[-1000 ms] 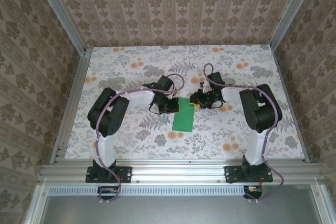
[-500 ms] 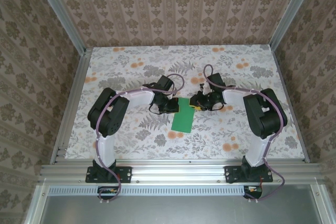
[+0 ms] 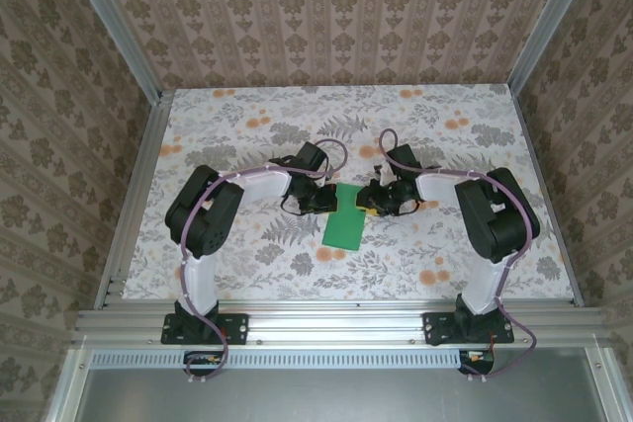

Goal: Fold a paper plane with a square sheet of paper (pick it up from the middle)
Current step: Fold the square sheet of paper in half at the center of the table.

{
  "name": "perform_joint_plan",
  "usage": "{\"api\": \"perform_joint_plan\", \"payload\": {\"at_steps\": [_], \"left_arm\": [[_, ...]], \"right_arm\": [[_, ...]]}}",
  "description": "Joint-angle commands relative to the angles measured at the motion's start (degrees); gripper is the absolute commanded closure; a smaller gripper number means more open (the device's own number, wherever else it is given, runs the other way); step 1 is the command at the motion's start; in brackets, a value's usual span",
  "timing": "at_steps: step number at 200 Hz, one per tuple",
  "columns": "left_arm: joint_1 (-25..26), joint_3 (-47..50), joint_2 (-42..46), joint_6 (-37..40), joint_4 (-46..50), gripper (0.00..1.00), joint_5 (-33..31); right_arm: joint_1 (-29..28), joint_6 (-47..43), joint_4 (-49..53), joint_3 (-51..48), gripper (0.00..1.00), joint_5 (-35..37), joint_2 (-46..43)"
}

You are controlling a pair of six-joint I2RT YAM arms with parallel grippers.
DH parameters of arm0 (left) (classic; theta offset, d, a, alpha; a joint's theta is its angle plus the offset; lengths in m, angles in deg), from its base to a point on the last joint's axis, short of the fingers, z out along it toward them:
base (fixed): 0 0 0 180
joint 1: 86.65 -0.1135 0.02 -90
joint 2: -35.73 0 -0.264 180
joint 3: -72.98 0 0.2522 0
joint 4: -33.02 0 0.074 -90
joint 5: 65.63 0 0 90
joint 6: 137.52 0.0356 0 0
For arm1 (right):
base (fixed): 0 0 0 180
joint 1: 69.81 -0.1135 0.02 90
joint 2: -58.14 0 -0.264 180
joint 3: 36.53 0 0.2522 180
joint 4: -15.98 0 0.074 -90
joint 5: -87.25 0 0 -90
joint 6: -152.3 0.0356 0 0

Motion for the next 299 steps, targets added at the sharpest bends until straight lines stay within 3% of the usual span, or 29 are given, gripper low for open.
{"api": "perform_joint_plan", "payload": {"at_steps": [1,63,121,186,235,269,299], "left_arm": [[0.5,0.43,-2.87,1.51,4.64,0.95,-1.75],[0.51,0.87,-2.69,1.48,4.42,0.95,-1.66],[0.53,0.96,-1.81,2.37,5.84,0.95,-2.3],[0.46,1.47,-1.76,2.12,5.07,0.95,-2.1],[0.5,1.67,-1.73,2.04,5.02,0.95,-2.11],[0.52,1.61,-1.82,2.04,4.82,0.95,-2.0],[0.48,1.79,-1.73,2.04,4.75,0.95,-2.01]], "right_arm": [[-0.55,1.18,-1.12,-2.38,0.71,-1.46,-3.21],[-1.2,2.34,-3.11,-5.73,0.71,1.26,2.06],[-3.47,2.81,-0.86,-5.72,0.71,0.84,-5.65],[-4.51,5.08,-5.62,-9.66,0.72,1.54,-1.24],[-5.12,5.3,-3.75,-10.42,0.71,-0.15,-9.23],[-7.36,7.37,-8.57,-12.37,0.71,-1.88,-5.78],[-7.47,5.53,-4.2,-12.38,0.71,2.9,-3.78]]}}
